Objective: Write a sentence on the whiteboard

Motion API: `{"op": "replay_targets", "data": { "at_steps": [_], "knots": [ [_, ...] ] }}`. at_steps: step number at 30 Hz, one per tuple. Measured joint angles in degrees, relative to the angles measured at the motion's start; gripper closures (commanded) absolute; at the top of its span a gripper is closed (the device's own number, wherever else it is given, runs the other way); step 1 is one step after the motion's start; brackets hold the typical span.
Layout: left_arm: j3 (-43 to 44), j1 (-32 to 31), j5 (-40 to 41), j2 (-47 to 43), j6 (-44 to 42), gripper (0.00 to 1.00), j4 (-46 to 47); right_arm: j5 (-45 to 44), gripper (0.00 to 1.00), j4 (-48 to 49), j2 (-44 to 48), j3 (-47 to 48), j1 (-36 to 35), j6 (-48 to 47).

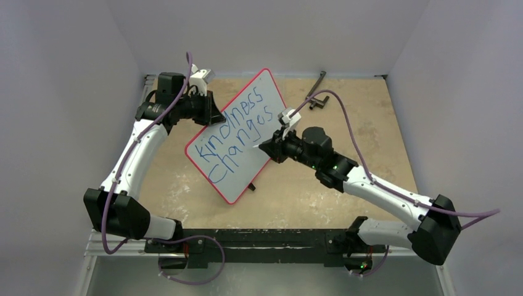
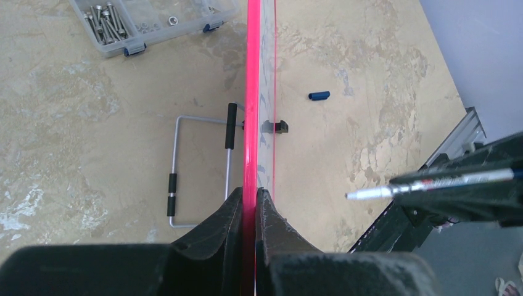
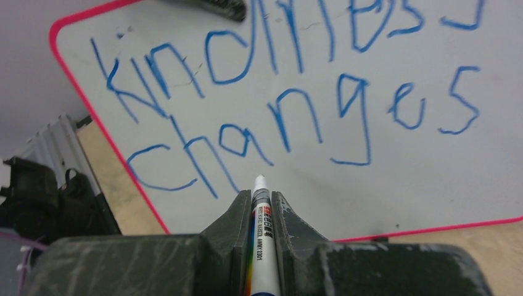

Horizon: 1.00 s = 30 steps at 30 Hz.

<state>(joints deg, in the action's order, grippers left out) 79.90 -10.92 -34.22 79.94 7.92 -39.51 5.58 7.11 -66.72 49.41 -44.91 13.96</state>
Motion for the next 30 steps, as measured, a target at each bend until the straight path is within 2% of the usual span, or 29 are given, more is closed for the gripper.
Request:
{"op": "replay_targets", "data": {
  "at_steps": [4, 10, 20, 30],
  "knots": [
    [0.0, 0.0, 0.0, 0.0, 0.0, 1.0, 0.0, -0.1, 1.0, 2.1, 0.0, -3.7, -4.9, -0.2],
    [0.0, 0.0, 0.0, 0.0, 0.0, 1.0, 0.0, 0.0, 1.0, 5.9, -0.6, -8.5, -8.0, -0.7],
    [0.0, 0.0, 0.2, 0.0, 0.0, 1.0, 0.0, -4.0, 1.0, 15.5, -10.2, -9.4, -17.6, -2.1],
    [0.0, 0.0, 0.2, 0.0, 0.0, 1.0, -0.1, -13.0, 1.0, 22.7, -13.3, -13.5, -18.6, -0.8]
  ]
}}
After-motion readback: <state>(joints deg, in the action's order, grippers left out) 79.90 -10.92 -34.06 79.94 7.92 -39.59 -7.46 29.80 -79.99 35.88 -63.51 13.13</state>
